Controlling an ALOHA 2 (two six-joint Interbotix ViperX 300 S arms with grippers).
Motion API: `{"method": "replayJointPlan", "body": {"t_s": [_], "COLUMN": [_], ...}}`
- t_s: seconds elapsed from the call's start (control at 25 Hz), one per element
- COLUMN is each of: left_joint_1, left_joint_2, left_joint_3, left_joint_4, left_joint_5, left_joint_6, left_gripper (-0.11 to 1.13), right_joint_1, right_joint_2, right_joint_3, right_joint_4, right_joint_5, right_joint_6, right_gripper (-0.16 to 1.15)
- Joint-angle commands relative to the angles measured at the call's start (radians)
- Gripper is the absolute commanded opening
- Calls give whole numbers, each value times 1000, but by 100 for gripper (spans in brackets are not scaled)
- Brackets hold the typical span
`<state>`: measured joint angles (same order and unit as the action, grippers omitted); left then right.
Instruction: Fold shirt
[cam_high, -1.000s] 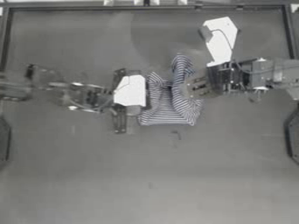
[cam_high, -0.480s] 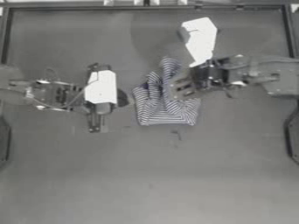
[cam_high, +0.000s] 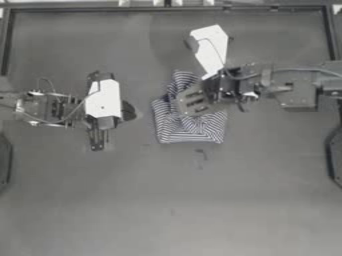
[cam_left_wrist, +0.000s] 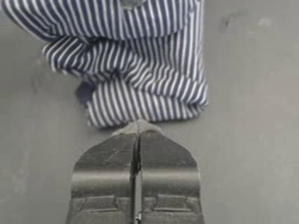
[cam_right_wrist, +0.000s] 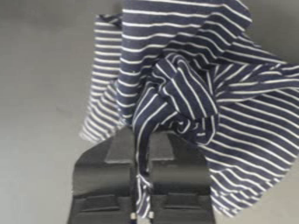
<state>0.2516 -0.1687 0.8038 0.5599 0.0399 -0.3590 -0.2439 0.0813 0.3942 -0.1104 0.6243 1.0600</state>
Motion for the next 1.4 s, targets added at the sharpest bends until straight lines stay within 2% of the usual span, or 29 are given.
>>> {"method": "replayJointPlan", "body": {"t_s": [0.04, 0.12, 0.16, 0.32, 0.56, 0.76, 1.0, 1.12, 1.24, 1.4], "left_joint_1": [2, 2, 2, 2, 2, 2, 2, 2, 2, 2], "left_joint_2": [-52, -58, -63, -104, -175, -178, -95, -20, 71, 166], "left_joint_3": [0, 6, 11, 26, 21, -20, -121, -183, -261, -357], "left_joint_4": [-2, -2, -2, -3, -6, -11, -14, -14, -14, -14], "left_joint_5": [0, 0, 2, 2, 26, 37, 35, 37, 37, 37], "left_joint_6": [-3, -3, -3, -5, -5, -5, -3, -2, -2, -3], "left_gripper": [3, 3, 3, 5, 22, 23, 24, 25, 32, 48], "right_joint_1": [3, 9, 11, 21, 60, 81, 94, 94, 94, 94], "right_joint_2": [-8, -18, -28, -80, -189, -295, -454, -505, -531, -555], "right_joint_3": [-26, -26, -28, -25, -6, 54, 187, 249, 293, 322], "right_joint_4": [32, 31, 29, -5, -61, -101, -172, -186, -210, -239], "right_joint_5": [-49, -78, -89, -87, -72, -72, -129, -189, -215, -215], "right_joint_6": [-11, -18, -21, -23, -18, -28, -26, -28, -28, -28], "right_gripper": [75, 89, 91, 88, 88, 88, 88, 88, 88, 88]}}
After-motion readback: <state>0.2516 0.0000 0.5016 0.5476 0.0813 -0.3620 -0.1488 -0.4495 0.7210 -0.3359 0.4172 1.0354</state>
